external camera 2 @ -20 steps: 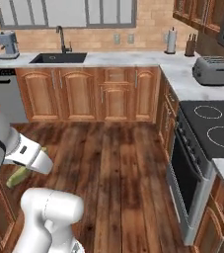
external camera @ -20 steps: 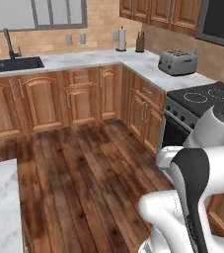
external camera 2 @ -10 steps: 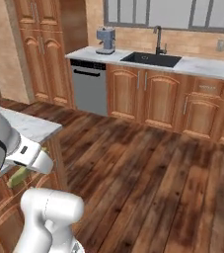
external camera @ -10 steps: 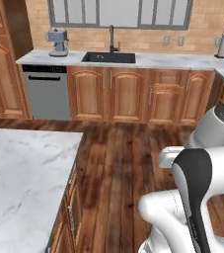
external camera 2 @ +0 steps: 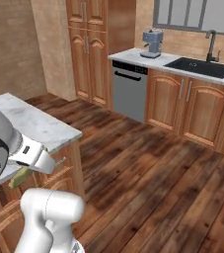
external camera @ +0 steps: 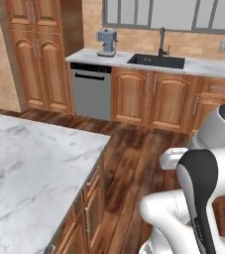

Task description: Retrieve the butter from the fridge and place it on a plate on the dining table. Then retrieve the butter knife by the fridge and place it near the plate.

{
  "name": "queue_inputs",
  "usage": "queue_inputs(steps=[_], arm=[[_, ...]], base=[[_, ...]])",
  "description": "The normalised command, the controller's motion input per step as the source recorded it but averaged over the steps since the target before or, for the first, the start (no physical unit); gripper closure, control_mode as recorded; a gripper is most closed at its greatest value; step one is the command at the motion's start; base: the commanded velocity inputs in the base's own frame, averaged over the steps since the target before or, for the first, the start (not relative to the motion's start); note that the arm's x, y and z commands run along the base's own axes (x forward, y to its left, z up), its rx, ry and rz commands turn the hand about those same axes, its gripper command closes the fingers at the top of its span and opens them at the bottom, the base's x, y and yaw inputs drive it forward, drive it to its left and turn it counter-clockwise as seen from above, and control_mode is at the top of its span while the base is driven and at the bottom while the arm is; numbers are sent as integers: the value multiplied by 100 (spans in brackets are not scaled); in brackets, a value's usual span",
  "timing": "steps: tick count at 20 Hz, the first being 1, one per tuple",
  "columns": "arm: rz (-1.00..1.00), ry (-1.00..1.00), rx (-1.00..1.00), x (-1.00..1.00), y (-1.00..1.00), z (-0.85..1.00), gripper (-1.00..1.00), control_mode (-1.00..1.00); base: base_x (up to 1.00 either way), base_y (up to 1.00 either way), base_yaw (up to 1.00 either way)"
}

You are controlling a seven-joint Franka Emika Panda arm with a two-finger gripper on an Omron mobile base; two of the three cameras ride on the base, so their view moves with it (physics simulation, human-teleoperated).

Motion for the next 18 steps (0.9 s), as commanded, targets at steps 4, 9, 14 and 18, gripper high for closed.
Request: queue_inputs(steps=[4, 9, 14, 18], arm=[[0, 0, 0, 0, 0, 0, 100, 100], [0, 0, 0, 0, 0, 0, 100, 100], [0, 0, 0, 0, 0, 0, 100, 100], [0, 0, 0, 0, 0, 0, 100, 100]], base=[[84, -37, -20], [100, -72, -14], [100, -30, 21], [100, -40, 30]])
